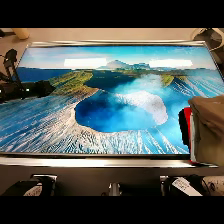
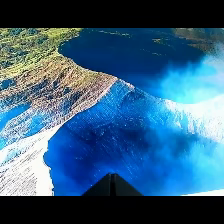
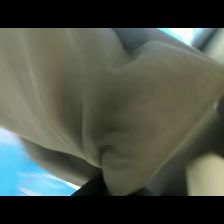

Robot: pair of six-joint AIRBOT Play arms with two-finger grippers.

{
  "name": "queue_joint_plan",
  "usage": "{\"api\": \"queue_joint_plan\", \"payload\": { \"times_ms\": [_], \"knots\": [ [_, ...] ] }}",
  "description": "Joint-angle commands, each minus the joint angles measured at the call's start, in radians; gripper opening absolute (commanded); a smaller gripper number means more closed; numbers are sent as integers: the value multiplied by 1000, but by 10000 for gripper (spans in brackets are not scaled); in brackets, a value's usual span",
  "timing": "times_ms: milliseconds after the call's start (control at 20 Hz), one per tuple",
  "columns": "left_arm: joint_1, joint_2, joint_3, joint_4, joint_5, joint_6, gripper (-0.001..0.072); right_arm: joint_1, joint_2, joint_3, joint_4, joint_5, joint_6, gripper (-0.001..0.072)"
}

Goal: Fold the shirts.

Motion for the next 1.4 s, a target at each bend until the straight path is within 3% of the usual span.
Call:
{"api": "queue_joint_plan", "payload": {
  "times_ms": [0,100,150,200,250,300,450,550,650,750,800,850,900,950,1000,1100,1150,1350],
  "knots": [
    [0,1,-1,-4,1,3,37,-4,59,-280,-149,7,-25,16],
    [0,3,2,-4,-5,3,37,-4,61,-409,-217,-11,-50,23],
    [0,5,10,-4,-19,10,37,-4,61,-440,-240,-27,-50,69],
    [0,9,16,-4,-23,14,38,-4,61,-447,-253,-58,-58,232],
    [0,14,26,-3,-26,14,37,-3,61,-438,-253,-117,-79,582],
    [0,16,40,-3,-27,15,38,-2,58,-411,-231,-141,-105,690],
    [0,13,109,13,-26,49,36,0,48,-192,-89,-299,-159,689],
    [-5,-10,196,122,-26,50,35,62,44,6,9,-463,-162,665],
    [-33,-84,316,407,-59,-72,34,229,38,155,18,-597,-161,665],
    [-88,-192,425,689,-182,-193,35,472,30,188,15,-660,-149,665],
    [-108,-237,445,711,-238,-193,37,599,14,183,-8,-648,-116,665],
    [-125,-274,442,696,-294,-193,95,728,-21,174,-59,-605,-55,668],
    [-141,-304,426,683,-360,-194,318,830,-70,167,-84,-531,-14,670],
    [-157,-332,396,671,-451,-193,648,895,-126,167,-64,-430,-10,671],
    [-168,-344,349,668,-513,-177,684,938,-185,167,-23,-323,-15,670],
    [-175,-301,212,632,-475,-194,638,987,-278,159,32,-192,3,668],
    [-174,-267,168,602,-404,-232,596,1009,-298,151,33,-185,18,668],
    [-174,-226,153,594,-269,-271,600,1051,-304,140,14,-254,53,670]
  ]
}}
